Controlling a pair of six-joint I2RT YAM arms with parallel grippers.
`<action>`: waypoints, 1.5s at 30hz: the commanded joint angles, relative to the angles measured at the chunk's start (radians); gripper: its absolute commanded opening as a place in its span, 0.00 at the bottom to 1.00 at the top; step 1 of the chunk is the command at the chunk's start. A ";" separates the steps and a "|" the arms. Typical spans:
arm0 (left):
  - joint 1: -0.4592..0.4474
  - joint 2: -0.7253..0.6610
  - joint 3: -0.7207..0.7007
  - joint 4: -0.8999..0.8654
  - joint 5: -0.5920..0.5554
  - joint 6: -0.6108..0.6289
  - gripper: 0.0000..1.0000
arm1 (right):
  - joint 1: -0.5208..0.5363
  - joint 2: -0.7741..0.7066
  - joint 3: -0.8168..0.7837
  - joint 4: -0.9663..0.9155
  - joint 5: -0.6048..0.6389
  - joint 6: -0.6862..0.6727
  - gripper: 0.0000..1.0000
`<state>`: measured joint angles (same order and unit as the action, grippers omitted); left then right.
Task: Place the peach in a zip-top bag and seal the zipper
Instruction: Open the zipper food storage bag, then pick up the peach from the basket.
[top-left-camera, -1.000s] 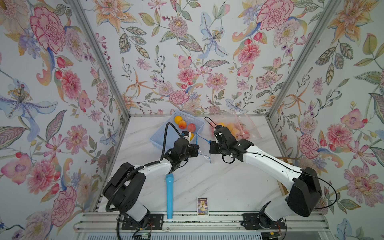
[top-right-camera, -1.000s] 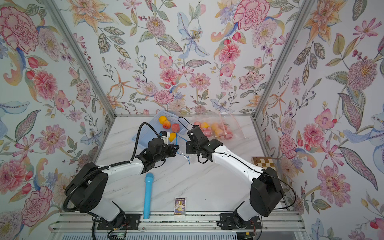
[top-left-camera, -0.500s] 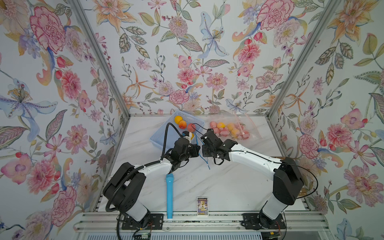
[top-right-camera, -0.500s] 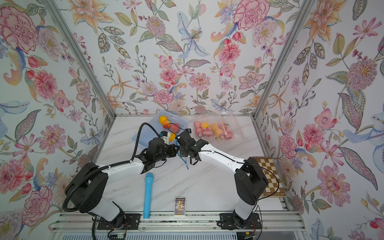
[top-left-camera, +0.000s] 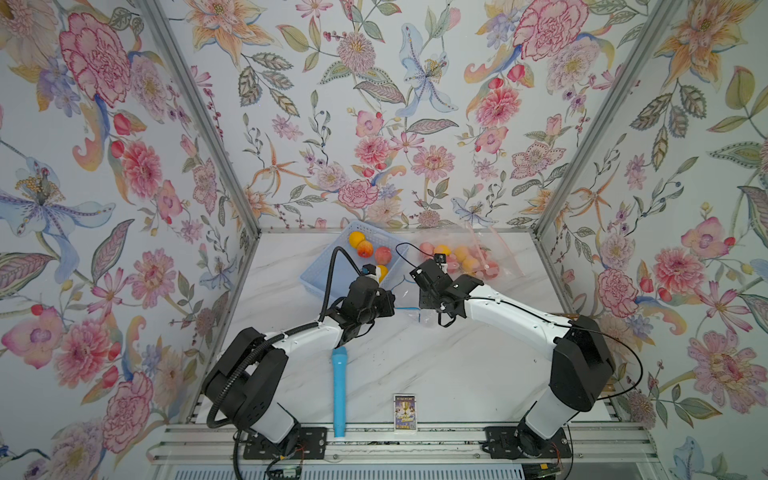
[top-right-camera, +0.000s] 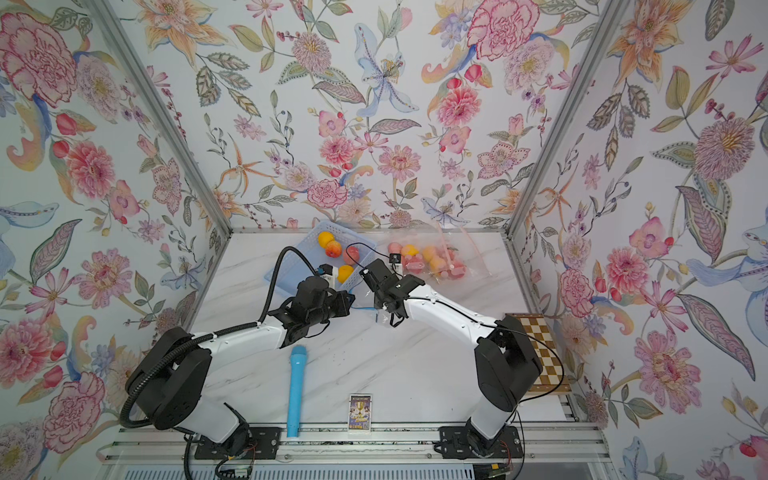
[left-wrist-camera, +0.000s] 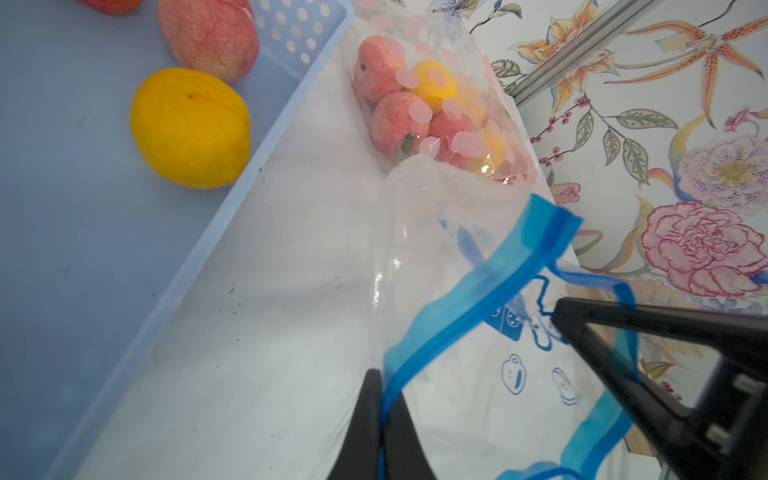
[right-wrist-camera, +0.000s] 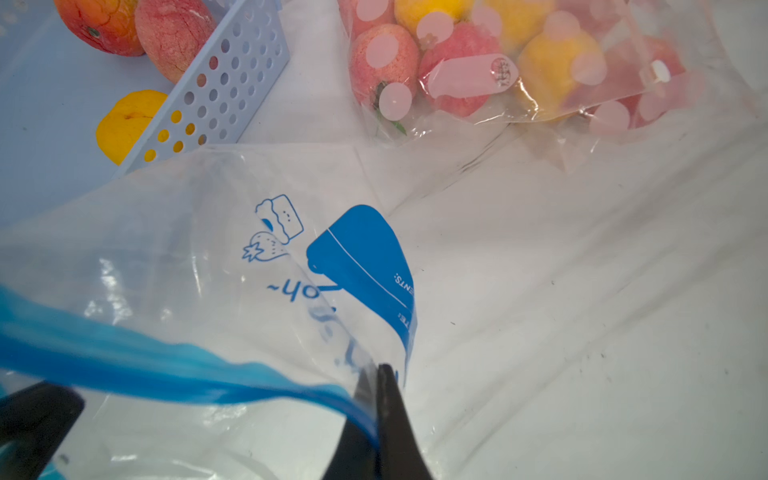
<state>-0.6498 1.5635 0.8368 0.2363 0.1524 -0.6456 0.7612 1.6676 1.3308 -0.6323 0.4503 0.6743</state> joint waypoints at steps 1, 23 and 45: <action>-0.008 0.025 0.010 -0.053 -0.035 0.054 0.22 | -0.023 -0.046 -0.016 -0.049 -0.086 0.003 0.00; 0.133 -0.081 0.180 -0.136 -0.282 0.303 0.98 | -0.105 -0.012 0.009 -0.050 -0.241 -0.014 0.00; 0.329 0.679 0.996 -0.437 -0.207 0.209 0.74 | -0.115 0.037 0.044 -0.055 -0.273 -0.010 0.00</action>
<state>-0.3199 2.1921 1.7718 -0.1329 -0.0826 -0.4168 0.6510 1.6947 1.3426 -0.6666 0.1860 0.6632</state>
